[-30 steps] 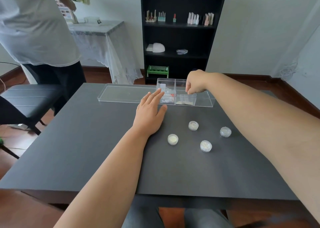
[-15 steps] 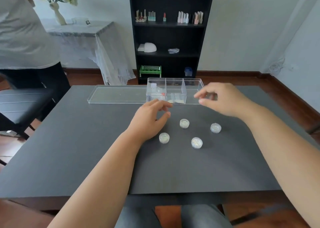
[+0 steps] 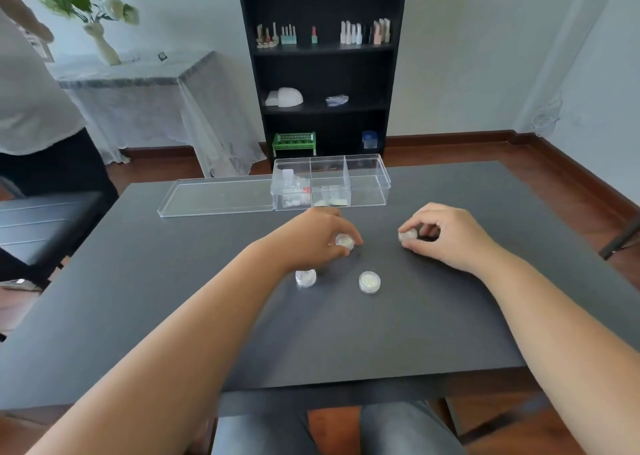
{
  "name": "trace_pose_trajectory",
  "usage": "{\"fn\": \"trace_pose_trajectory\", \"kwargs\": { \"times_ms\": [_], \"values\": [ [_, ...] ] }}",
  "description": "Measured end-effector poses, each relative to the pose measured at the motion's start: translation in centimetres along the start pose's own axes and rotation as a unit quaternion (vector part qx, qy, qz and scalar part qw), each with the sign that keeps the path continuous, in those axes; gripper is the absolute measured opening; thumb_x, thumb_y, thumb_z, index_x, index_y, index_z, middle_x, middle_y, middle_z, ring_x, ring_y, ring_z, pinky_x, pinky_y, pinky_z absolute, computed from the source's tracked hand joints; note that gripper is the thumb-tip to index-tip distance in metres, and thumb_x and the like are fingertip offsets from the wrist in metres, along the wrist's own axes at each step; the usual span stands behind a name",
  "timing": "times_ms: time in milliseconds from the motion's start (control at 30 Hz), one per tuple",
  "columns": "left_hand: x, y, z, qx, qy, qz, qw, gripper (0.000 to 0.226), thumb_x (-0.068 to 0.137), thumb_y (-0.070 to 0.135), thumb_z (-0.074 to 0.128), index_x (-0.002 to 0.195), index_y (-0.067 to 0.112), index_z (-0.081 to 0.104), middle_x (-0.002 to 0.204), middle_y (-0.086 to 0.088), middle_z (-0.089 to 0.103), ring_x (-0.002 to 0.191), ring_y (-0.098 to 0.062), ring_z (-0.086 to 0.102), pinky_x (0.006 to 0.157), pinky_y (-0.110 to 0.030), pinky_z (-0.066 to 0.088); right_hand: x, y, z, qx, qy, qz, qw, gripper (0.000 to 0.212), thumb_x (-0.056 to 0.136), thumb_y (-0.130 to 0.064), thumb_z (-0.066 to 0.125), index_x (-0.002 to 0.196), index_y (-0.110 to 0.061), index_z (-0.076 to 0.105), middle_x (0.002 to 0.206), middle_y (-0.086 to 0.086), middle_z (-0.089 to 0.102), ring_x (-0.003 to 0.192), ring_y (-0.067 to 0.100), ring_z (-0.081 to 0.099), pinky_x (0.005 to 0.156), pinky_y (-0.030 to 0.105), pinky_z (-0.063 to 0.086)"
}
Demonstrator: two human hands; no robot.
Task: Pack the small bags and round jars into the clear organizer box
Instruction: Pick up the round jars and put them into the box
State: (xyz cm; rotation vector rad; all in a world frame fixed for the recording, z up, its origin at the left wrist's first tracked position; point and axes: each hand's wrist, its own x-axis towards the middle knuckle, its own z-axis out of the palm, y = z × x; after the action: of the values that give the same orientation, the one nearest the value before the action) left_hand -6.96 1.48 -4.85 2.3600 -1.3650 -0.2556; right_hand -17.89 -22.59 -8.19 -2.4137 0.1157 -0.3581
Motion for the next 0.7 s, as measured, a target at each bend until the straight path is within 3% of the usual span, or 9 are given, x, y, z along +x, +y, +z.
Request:
{"fn": "trace_pose_trajectory", "kwargs": {
  "times_ms": [167, 267, 367, 567, 700],
  "values": [
    [3.1, 0.3, -4.0, 0.022, 0.054, -0.001, 0.998, 0.026, 0.084, 0.026, 0.064, 0.108, 0.036, 0.067, 0.103, 0.01, 0.056, 0.079, -0.001, 0.059, 0.069, -0.012, 0.039, 1.9, 1.2, 0.6, -0.025, 0.043, 0.019, 0.999, 0.015, 0.076, -0.021, 0.075, 0.078, -0.035, 0.068, 0.085, -0.011, 0.062, 0.068, 0.004, 0.056, 0.063, 0.009, 0.038],
    [6.1, 0.1, -6.1, 0.033, 0.079, -0.027, 0.996, 0.025, 0.083, 0.023, 0.063, 0.107, 0.031, 0.065, 0.108, 0.007, 0.058, 0.086, -0.006, 0.06, 0.072, -0.017, 0.045, 2.2, 1.5, 0.6, -0.024, 0.052, 0.019, 0.998, 0.018, 0.076, -0.019, 0.074, 0.079, -0.035, 0.066, 0.085, -0.01, 0.061, 0.065, 0.005, 0.056, 0.062, 0.012, 0.038],
    [9.0, -0.2, -6.5, 0.065, 0.062, -0.048, 0.995, 0.025, 0.083, 0.021, 0.063, 0.107, 0.028, 0.065, 0.112, 0.005, 0.061, 0.092, -0.012, 0.06, 0.082, -0.028, 0.051, 2.2, 1.9, 0.6, -0.002, 0.063, 0.019, 0.998, 0.019, 0.076, -0.021, 0.074, 0.078, -0.038, 0.065, 0.084, -0.01, 0.061, 0.06, 0.007, 0.054, 0.06, 0.014, 0.04],
    [13.4, -0.5, -5.6, 0.136, -0.015, -0.081, 0.987, 0.023, 0.083, 0.034, 0.064, 0.106, 0.031, 0.067, 0.105, 0.008, 0.065, 0.098, -0.015, 0.059, 0.083, -0.033, 0.049, 2.2, 2.5, 0.3, 0.037, 0.073, 0.028, 0.996, 0.014, 0.076, -0.026, 0.074, 0.078, -0.037, 0.066, 0.087, -0.01, 0.062, 0.058, 0.005, 0.053, 0.059, 0.015, 0.039],
    [15.2, -0.8, -4.8, 0.204, -0.054, -0.102, 0.972, 0.017, 0.081, 0.044, 0.064, 0.097, 0.04, 0.067, 0.097, 0.017, 0.064, 0.102, -0.015, 0.056, 0.089, -0.04, 0.038, 2.4, 2.7, 0.3, 0.041, 0.073, 0.028, 0.996, 0.013, 0.075, -0.027, 0.075, 0.08, -0.036, 0.067, 0.089, -0.012, 0.063, 0.057, 0.005, 0.051, 0.059, 0.015, 0.039]
  ]
}}
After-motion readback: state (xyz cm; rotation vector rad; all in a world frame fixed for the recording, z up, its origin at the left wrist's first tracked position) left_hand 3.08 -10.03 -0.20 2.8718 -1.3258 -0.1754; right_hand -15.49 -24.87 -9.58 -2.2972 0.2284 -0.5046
